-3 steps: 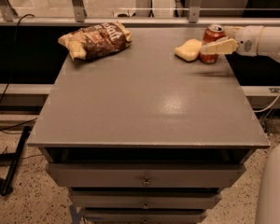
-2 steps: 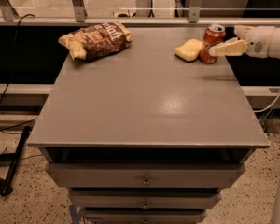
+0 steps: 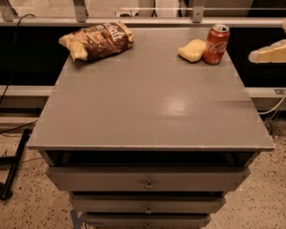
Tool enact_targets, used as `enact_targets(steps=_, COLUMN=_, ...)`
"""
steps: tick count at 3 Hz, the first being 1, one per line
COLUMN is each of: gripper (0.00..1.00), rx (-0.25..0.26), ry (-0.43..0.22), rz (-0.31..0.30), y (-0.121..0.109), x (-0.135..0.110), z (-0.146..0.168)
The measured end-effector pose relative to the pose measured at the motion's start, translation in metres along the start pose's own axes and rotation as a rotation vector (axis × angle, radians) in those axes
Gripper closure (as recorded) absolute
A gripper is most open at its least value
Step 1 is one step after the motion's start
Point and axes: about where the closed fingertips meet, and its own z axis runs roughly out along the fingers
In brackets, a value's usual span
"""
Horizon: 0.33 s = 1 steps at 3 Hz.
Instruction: Move coke can near sponge
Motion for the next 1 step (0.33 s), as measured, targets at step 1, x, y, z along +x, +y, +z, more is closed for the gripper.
enact_targets(steps=1, gripper=0.00, rx=0.015, ry=0.007, rz=-0.006, y=0.0034, x=-0.0003, z=-0.0179)
